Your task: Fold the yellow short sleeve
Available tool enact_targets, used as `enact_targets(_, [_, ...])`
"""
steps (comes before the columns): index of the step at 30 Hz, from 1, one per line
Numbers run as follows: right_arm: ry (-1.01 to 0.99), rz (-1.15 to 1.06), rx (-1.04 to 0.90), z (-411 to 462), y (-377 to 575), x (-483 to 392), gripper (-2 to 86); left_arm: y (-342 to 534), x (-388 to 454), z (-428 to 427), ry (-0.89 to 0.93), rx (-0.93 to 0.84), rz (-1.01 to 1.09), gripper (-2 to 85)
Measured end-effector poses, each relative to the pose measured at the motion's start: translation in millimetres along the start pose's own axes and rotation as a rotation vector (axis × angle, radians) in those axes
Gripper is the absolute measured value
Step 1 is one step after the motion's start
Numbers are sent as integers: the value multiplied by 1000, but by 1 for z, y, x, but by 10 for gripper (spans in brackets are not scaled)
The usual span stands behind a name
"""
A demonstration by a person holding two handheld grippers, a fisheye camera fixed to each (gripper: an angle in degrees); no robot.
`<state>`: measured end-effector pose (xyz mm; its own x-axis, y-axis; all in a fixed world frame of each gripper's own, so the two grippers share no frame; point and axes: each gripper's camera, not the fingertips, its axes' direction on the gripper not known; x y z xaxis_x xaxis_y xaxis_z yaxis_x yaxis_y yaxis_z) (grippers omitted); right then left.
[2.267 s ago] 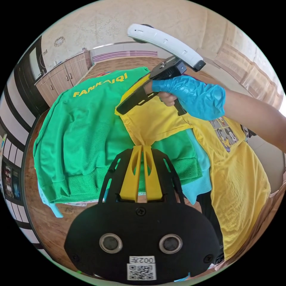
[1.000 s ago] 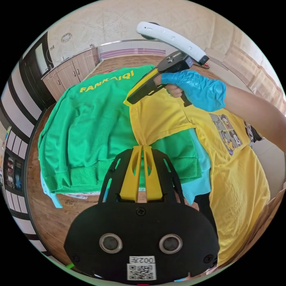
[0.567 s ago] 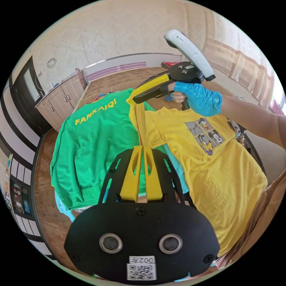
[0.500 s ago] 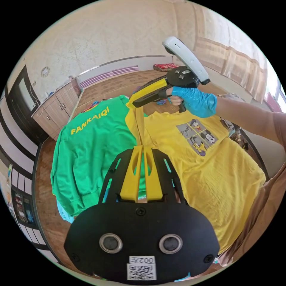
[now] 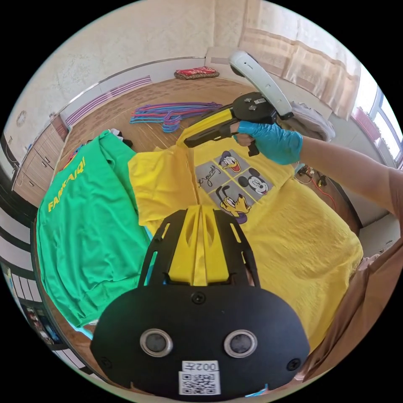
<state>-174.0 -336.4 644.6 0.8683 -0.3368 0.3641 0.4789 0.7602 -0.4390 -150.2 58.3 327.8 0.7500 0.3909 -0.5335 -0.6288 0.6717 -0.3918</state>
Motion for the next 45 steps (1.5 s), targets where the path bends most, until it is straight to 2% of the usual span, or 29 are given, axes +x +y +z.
enact_targets(5, [-72, 98, -29, -1, 37, 37, 41, -7, 14, 9, 25, -14, 3, -12])
enact_targets(10, [-179, 164, 10, -3, 46, 57, 74, -18, 15, 11, -1, -1, -43, 9])
enact_targets(14, [-197, 174, -42, 11, 42, 66, 85, -32, 21, 25, -30, -16, -64, 27])
enact_targets(18, [-179, 168, -90, 20, 40, 71, 59, -39, 28, 40, -74, -43, -76, 27])
enact_targets(20, [-150, 154, -125, 19, 40, 74, 9, -42, 29, 47, -73, -64, -90, 23])
enact_targets(23, [-109, 128, -88, 6, 47, 77, -3, -44, 30, 47, -63, -66, -97, 15])
enact_targets(32, [-84, 126, -117, 2, 68, 95, 3, -48, 42, 41, -73, -74, -56, -10])
enact_targets(38, [-129, 125, -125, 9, 64, 102, 71, -47, 47, 34, -78, -58, -48, -10])
enact_targets(45, [-115, 134, -123, 8, 62, 112, -1, -40, 48, 36, -56, -70, -43, -9])
